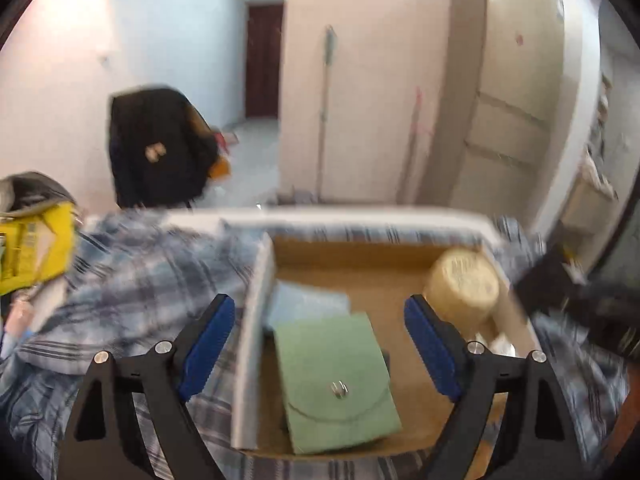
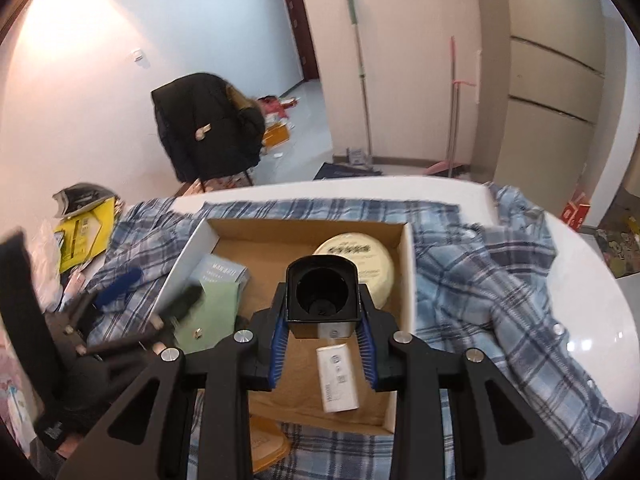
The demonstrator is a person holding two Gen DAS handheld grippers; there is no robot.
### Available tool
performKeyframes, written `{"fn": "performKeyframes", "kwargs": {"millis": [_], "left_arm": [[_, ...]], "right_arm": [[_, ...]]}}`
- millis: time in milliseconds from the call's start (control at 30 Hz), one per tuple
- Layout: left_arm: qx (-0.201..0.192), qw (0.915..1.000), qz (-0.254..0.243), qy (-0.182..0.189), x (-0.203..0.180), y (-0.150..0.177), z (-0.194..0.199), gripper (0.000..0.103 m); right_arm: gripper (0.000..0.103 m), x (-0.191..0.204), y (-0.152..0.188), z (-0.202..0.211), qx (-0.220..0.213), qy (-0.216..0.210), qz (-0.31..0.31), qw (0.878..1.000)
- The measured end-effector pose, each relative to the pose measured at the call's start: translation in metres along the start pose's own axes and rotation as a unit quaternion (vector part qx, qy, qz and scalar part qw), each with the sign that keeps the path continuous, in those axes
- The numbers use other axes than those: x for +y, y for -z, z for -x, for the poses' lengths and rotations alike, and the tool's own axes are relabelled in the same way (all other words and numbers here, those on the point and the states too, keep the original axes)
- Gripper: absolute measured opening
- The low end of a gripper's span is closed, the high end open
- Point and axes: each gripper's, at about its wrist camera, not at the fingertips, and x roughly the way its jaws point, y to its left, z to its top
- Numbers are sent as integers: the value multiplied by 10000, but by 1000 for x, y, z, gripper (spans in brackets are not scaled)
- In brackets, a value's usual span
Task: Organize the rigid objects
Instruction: 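Lower the green pouch into the tray with the left tool while the right tool lowers the black cup in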
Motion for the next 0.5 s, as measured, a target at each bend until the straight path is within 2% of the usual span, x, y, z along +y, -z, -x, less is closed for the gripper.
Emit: {"fn": "performKeyframes", "kwargs": {"millis": [100, 133, 200, 267, 400, 500], "left_arm": [[-896, 9958, 130, 142, 9, -5, 30, 90], [-1130, 9933, 165, 152, 13, -6, 37, 99], [-1360, 9905, 194, 109, 16, -7, 46, 103], [-1350, 9905, 243, 110, 18, -10, 46, 103], [-1089, 9930, 379, 263, 24, -13, 37, 103], [-916, 9947, 407, 207, 23, -10, 32, 103]], "right_arm": [[30, 6, 6, -11, 170, -119, 72, 9998], [30, 9, 8, -15, 234, -119, 122, 9996], [30, 13, 13, -24, 347, -125, 215, 9991], [30, 16, 17, -33, 463, -142, 278, 9984], [30, 21, 23, -41, 582, -122, 414, 9974], [30, 22, 24, -43, 562, -33, 507, 9971]]}}
